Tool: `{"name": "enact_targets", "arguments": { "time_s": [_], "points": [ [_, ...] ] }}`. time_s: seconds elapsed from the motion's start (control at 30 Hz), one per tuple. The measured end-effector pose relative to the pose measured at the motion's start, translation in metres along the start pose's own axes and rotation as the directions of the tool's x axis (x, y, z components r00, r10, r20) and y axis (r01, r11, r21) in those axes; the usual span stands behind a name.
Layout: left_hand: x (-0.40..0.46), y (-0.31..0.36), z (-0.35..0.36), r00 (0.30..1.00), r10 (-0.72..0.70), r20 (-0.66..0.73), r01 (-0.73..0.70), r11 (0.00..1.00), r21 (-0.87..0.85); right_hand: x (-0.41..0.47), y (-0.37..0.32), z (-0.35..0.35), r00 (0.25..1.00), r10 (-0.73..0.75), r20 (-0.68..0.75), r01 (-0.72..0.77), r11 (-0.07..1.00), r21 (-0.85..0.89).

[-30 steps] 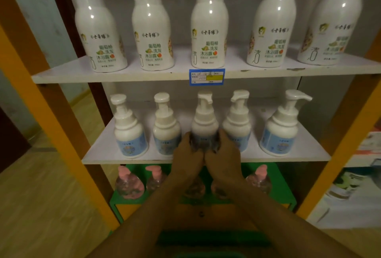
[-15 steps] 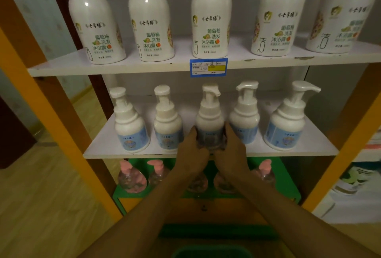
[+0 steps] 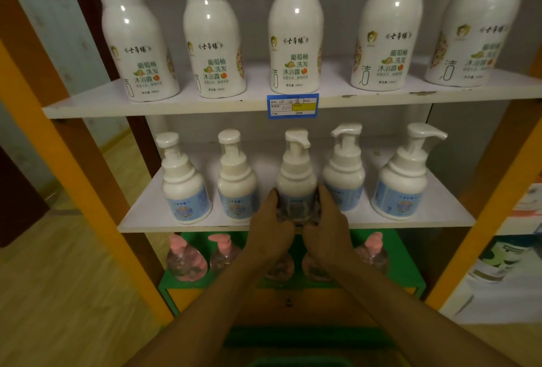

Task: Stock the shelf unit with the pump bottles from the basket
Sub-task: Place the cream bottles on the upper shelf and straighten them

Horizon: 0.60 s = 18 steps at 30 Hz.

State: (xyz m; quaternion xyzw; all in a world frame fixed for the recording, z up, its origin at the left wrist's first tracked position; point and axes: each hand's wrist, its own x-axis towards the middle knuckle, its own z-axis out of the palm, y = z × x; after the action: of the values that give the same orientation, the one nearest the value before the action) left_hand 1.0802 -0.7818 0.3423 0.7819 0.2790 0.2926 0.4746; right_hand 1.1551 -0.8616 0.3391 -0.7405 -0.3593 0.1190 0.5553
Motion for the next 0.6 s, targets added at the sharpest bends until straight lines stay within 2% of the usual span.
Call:
{"name": "enact_targets", "arguments": {
  "time_s": [0.2,0.27,0.33,0.4,0.47,0.53,0.6],
  "points": [
    [-0.001,-0.001,0.001,0.999,0.022,-0.024,-0.021,0.999,0.025,-0.001,0.000,0.001,1.000,0.002,-0.016,-0.002,1.000,-0.009],
    [-0.007,0.005,0.004,0.983,0.093,-0.157,-0.078,0.992,0.104,-0.005,0.001,0.000,0.997,-0.004,-0.073,0.003,1.000,-0.012],
    [-0.018,0.011,0.010,0.925,0.184,-0.332,-0.136,0.977,0.162,-0.012,0.004,-0.005,0.983,0.002,-0.182,-0.006,1.000,-0.019],
    [-0.030,0.017,0.019,0.883,0.266,-0.388,-0.199,0.958,0.205,-0.019,0.004,-0.016,0.956,0.025,-0.294,-0.029,1.000,-0.010],
    [-0.038,0.022,0.033,0.907,0.294,-0.303,-0.243,0.950,0.196,-0.022,0.004,-0.027,0.933,0.061,-0.355,-0.070,0.997,-0.012],
    [-0.041,0.032,0.046,0.970,0.212,-0.120,-0.206,0.976,0.065,-0.021,0.005,-0.040,0.926,0.082,-0.369,-0.088,0.996,0.001],
    [-0.035,0.039,0.059,0.993,0.118,0.019,-0.116,0.990,-0.078,-0.022,-0.001,-0.051,0.932,0.091,-0.351,-0.104,0.994,-0.018]
  ]
}}
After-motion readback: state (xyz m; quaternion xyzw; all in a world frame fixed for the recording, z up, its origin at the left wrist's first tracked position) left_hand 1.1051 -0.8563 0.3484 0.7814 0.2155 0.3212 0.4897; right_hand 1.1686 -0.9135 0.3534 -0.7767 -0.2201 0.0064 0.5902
